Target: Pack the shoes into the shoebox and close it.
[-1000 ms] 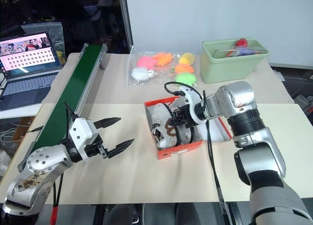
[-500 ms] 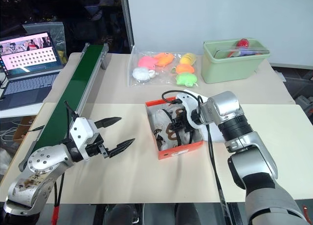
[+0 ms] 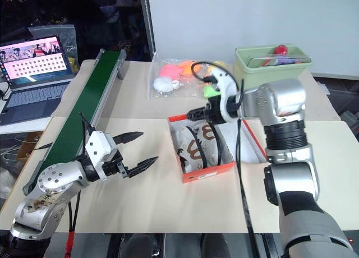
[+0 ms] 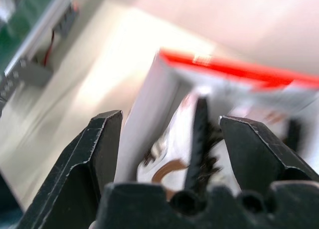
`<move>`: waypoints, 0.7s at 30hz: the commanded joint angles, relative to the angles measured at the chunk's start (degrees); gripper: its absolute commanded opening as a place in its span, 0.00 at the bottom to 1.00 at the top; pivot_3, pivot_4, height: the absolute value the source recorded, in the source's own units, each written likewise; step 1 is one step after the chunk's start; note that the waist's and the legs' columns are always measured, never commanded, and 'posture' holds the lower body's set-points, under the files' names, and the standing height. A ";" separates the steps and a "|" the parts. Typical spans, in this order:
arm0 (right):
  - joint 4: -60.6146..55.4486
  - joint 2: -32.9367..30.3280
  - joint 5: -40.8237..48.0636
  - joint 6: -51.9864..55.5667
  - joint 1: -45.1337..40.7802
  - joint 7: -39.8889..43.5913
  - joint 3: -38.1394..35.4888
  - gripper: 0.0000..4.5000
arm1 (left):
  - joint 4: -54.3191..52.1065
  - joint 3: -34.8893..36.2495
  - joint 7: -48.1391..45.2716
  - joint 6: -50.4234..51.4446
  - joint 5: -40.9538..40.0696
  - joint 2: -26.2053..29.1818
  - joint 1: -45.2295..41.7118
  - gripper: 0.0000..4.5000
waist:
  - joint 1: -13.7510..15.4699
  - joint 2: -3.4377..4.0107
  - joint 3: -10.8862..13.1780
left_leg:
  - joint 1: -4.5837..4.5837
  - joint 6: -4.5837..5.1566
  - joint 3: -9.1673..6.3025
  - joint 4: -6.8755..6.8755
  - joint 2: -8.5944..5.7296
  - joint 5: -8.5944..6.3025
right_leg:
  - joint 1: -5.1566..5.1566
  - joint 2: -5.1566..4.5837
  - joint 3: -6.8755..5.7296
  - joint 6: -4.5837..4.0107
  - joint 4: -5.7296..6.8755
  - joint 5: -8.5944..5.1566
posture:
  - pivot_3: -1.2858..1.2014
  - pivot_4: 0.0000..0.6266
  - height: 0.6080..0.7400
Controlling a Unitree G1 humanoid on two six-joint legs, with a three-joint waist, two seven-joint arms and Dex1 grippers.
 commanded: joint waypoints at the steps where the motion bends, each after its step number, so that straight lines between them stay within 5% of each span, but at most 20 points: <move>1: -8.72 -2.60 1.91 -2.19 3.92 0.08 -6.09 0.82 | -0.01 0.48 -0.30 -0.74 -0.74 -0.49 -0.85 1.00 | 0.16 0.00 0.00 | 0.00 0.00 0.01 0.01 0.00 0.00 | 0.00 0.00 0.00 0.00 0.00 0.00 | 0.52 0.24 0.92; 4: -15.59 -1.04 7.86 2.29 8.96 -0.13 -19.24 0.82 | 0.72 0.06 -0.38 -0.54 -0.44 -0.78 -1.66 1.00 | 0.35 -0.01 0.00 | 0.01 0.00 0.01 0.04 0.00 0.00 | 0.02 0.00 0.00 0.00 -0.01 0.00 | 0.52 0.24 0.92; 8: -34.67 3.59 15.17 4.29 28.44 -0.94 -36.21 0.57 | 1.31 -0.86 -1.54 -0.31 -0.72 -0.76 -2.36 1.00 | 1.17 -0.06 -0.06 | 0.01 0.00 -0.15 0.02 0.00 0.00 | 0.13 0.00 -0.13 0.01 -0.03 0.00 | 0.52 0.24 0.92; 13: -43.71 9.38 22.47 2.88 44.73 -2.01 -44.88 0.20 | 2.38 -1.08 -3.20 -0.54 -1.12 -0.56 -3.11 1.00 | 0.73 0.05 -0.08 | 0.03 0.00 -0.03 0.12 -0.05 0.00 | 0.12 -0.01 0.06 0.06 -0.09 0.00 | 0.52 0.24 0.92; 16: -44.33 10.31 22.34 0.51 51.69 -3.63 -45.14 0.00 | 3.34 -1.49 -3.99 -0.70 -1.02 -0.83 -4.05 1.00 | 0.29 0.05 -0.07 | 0.67 0.00 -0.09 0.12 -0.05 0.00 | 0.55 0.01 0.11 0.03 -0.09 -0.01 | 0.52 0.24 0.92; 21: -36.47 9.61 9.06 -10.85 59.00 -10.79 -35.23 0.00 | 3.89 -2.27 -5.18 -0.67 -1.05 -1.11 -5.21 1.00 | -0.24 0.07 -0.10 | 1.17 -0.01 -0.18 0.10 -0.12 0.01 | 0.97 0.04 0.22 -0.10 -0.06 -0.59 | 0.52 0.24 0.92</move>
